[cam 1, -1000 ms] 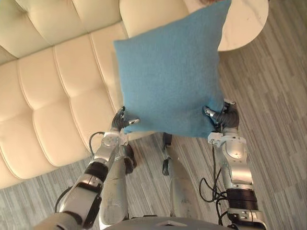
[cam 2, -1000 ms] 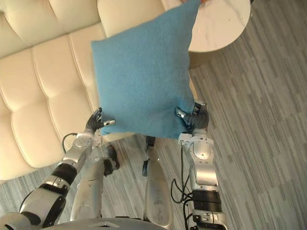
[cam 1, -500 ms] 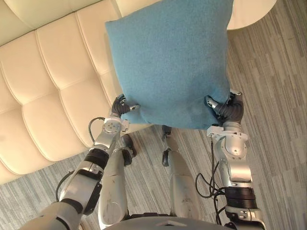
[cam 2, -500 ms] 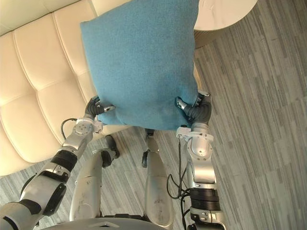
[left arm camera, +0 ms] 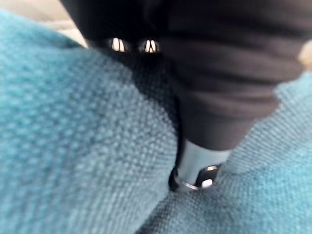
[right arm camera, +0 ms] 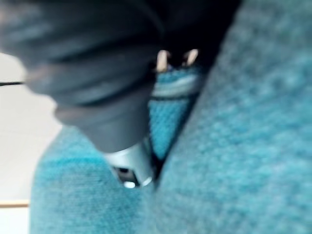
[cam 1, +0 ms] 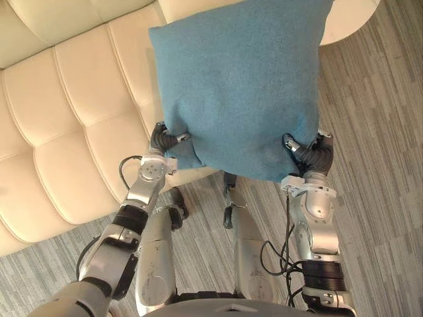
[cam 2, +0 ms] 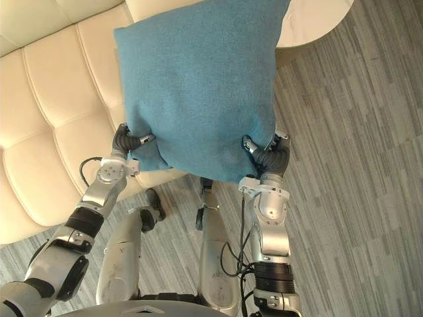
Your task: Pick up cushions and gather them together orderly.
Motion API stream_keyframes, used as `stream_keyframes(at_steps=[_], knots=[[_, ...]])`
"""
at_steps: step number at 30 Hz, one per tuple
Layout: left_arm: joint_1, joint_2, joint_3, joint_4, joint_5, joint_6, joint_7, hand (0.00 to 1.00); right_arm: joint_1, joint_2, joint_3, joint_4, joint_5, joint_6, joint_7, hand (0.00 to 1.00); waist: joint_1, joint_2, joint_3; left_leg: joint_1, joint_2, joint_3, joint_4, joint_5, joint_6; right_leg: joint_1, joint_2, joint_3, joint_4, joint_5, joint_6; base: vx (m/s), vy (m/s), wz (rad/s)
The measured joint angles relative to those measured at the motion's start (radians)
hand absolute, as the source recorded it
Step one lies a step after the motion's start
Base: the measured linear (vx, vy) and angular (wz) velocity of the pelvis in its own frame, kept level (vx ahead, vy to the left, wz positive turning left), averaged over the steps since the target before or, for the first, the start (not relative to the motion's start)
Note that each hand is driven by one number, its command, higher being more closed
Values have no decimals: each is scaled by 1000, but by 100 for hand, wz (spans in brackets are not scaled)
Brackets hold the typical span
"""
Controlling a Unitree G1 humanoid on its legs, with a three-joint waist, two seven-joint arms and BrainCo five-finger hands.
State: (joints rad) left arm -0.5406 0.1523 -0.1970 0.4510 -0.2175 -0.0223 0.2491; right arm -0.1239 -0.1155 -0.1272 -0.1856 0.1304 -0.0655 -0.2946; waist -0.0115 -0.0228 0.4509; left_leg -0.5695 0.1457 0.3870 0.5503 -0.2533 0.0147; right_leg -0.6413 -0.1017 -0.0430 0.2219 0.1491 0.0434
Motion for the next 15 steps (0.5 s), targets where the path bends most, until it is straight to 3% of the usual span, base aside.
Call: stream_keyframes(at_steps=[8, 15], knots=[[186, -40, 40, -275, -15, -2, 31, 100, 67, 27, 58, 4, 2, -2, 3, 100, 1, 2, -16, 151, -12, -7, -52, 9, -16, 108, -13, -25, 58, -69, -1, 27, -53, 6], [481, -82, 91, -493, 19, -10, 30, 100, 224, 66, 176, -72, 2, -6, 51, 100, -12, 16, -152, 324, -23, -34, -142, 19, -43, 249, -11, -56, 73, -139, -5, 98, -41, 7]])
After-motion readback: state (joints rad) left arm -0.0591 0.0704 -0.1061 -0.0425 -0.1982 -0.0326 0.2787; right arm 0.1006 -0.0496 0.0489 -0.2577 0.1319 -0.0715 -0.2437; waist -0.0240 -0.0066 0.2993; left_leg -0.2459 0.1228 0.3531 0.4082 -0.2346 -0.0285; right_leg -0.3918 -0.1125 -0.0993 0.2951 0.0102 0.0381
